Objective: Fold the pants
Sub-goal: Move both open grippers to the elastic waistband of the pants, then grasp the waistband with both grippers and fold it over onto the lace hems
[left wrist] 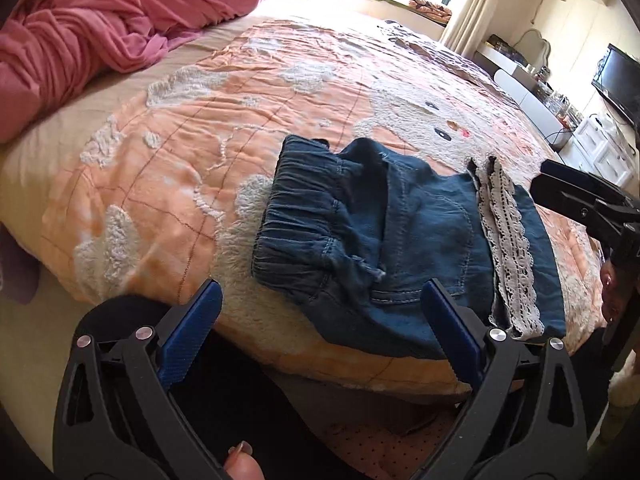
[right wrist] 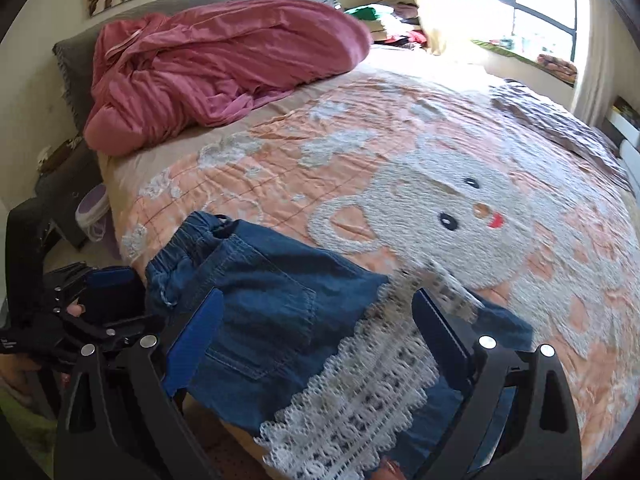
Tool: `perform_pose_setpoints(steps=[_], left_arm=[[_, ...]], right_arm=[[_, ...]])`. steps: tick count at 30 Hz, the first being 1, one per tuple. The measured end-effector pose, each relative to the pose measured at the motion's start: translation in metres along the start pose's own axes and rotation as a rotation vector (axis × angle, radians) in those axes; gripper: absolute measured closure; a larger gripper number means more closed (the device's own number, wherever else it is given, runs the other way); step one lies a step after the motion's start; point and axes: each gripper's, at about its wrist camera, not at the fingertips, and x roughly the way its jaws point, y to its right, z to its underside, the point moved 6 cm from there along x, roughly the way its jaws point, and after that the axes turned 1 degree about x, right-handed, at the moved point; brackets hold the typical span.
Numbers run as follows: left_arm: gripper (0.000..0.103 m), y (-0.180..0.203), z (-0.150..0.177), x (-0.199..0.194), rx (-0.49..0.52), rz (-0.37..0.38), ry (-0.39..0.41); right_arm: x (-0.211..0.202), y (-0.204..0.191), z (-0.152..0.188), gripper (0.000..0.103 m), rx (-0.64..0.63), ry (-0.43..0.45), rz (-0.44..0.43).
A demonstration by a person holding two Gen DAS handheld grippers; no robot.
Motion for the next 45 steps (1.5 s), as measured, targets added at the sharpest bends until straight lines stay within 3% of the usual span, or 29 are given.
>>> perform_pose_setpoints(steps=[9,13,18,20,22,23,27,33,36,39,41,43,45], left_arm=[[0.01,-0.011,-0.001,0.023,-0.062,0.035,-0.017],[0.01,-0.013,-0.004,0.029,-0.075,0.047,-0.015],[0.01,-0.016,-0.003,0.034,-0.082,0.06,-0.018],[0.01,-0.017,-0.005,0.036,-0.086,0.064,-0.014],[0.01,-0.018,-0.006,0.037,-0.09,0.069,-0.007],[0.01,-0.019,-0.006,0.037,-0.094,0.069,-0.004],[0.01,-0.02,-0.008,0.036,-0.107,0.083,0.008],[0.01,-0.009,-0.016,0.024,-0.098,0.149,0.061],[0.01,0.003,-0.021,0.023,-0.102,0.228,0.076],[0.01,0.02,-0.027,0.02,-0.115,0.354,0.077],[0.017,0.034,-0.032,0.021,-0.134,0.442,0.056],[0.044,0.05,-0.035,0.02,-0.119,0.47,0.044],[0.053,0.067,-0.036,0.017,-0.078,0.47,0.046]], right_arm=[[0.065,-0.036,-0.033,0.008,-0.084,-0.137,-0.169],[0.09,-0.056,-0.038,0.009,-0.156,-0.189,-0.195],[0.119,-0.079,-0.041,0.011,-0.183,-0.262,-0.295],[0.13,-0.085,-0.039,0.019,-0.183,-0.297,-0.335],[0.14,-0.09,-0.035,0.047,-0.173,-0.324,-0.383],[0.143,-0.092,-0.033,0.05,-0.164,-0.333,-0.412],[0.129,-0.081,-0.036,0.067,-0.11,-0.279,-0.47],[0.077,-0.051,-0.042,0.069,-0.038,-0.142,-0.575],[0.055,-0.039,-0.042,0.069,-0.032,-0.093,-0.593],[0.037,-0.024,-0.042,0.069,-0.007,-0.046,-0.602],[0.024,-0.013,-0.04,0.069,0.009,-0.017,-0.605],[0.014,-0.002,-0.036,0.069,0.022,0.004,-0.599],[0.005,0.011,-0.031,0.069,0.036,0.018,-0.591]])
